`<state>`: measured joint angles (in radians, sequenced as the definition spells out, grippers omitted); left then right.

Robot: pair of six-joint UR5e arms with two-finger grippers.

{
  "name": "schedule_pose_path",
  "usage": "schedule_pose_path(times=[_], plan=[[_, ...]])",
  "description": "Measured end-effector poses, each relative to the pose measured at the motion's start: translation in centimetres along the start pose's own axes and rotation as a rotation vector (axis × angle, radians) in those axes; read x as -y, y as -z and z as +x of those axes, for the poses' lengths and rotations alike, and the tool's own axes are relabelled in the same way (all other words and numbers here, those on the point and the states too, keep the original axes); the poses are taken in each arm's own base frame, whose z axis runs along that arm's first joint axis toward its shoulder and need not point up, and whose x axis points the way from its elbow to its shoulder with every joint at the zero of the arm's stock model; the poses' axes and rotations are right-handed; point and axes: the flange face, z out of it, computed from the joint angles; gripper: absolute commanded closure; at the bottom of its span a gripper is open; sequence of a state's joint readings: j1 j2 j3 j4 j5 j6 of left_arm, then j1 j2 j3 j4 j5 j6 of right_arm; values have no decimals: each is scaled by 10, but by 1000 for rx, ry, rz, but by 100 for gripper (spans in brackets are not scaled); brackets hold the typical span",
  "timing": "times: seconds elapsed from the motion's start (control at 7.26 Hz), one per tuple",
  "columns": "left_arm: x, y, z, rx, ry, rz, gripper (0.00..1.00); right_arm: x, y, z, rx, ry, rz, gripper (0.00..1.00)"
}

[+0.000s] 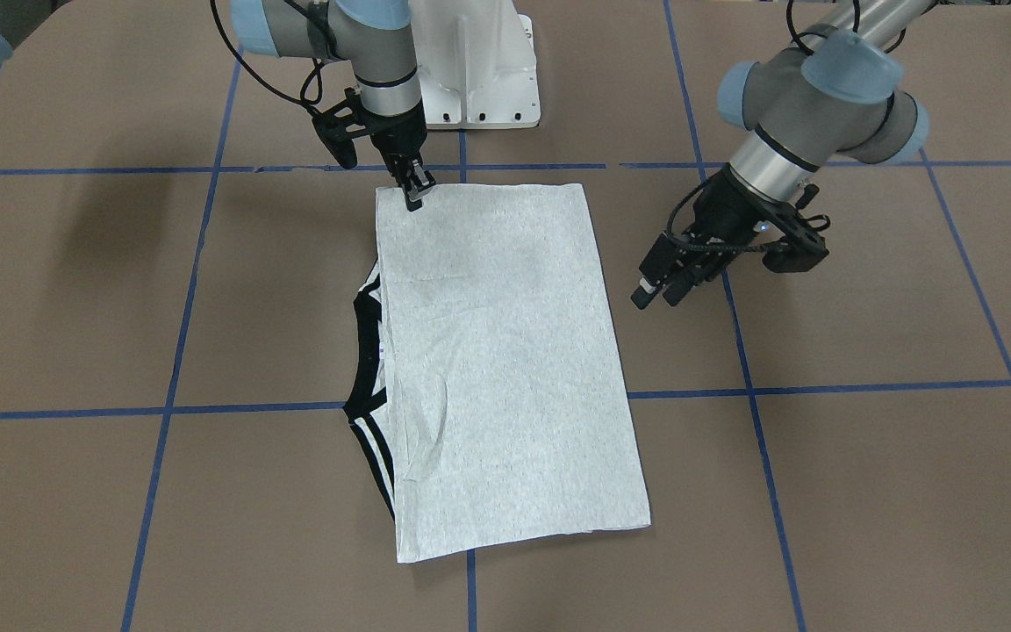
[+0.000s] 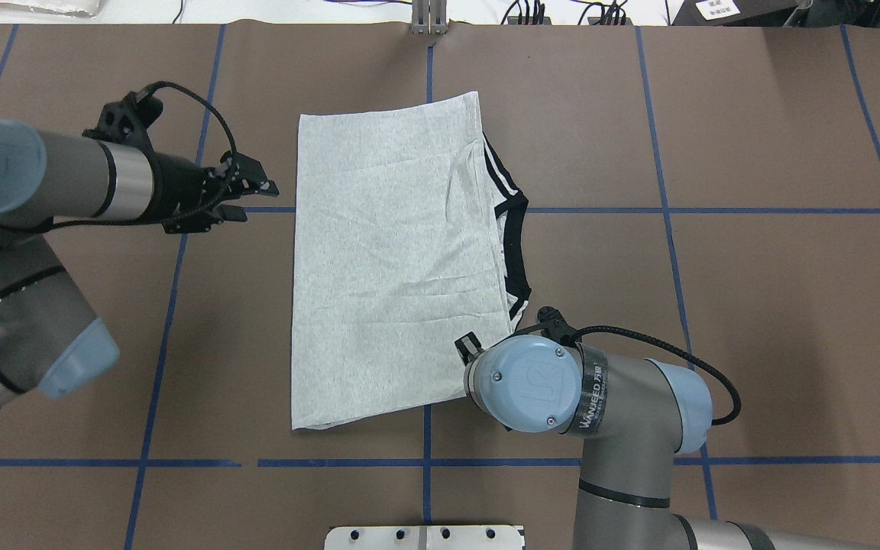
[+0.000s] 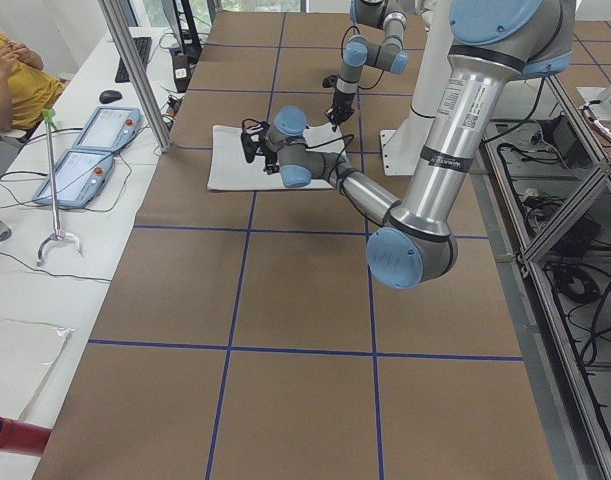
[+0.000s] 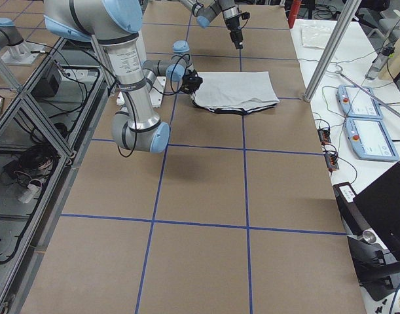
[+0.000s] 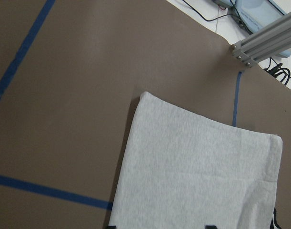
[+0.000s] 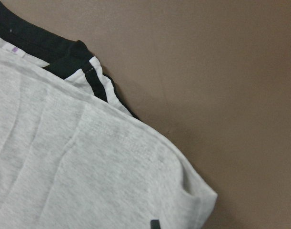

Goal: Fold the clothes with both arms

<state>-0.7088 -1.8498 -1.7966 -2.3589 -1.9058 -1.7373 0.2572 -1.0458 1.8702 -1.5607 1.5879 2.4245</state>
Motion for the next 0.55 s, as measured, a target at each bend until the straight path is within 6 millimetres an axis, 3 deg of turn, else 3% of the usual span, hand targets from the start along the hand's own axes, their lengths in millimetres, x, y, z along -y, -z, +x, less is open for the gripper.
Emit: schedule_pose_path(times=[0.28, 0.55], plan=[[-87, -6, -33, 25, 118, -38, 33, -3, -1, 5, -7, 6, -2, 100], [-153, -31, -62, 109, 177, -44, 36, -4, -2, 8, -11, 10, -2, 100]])
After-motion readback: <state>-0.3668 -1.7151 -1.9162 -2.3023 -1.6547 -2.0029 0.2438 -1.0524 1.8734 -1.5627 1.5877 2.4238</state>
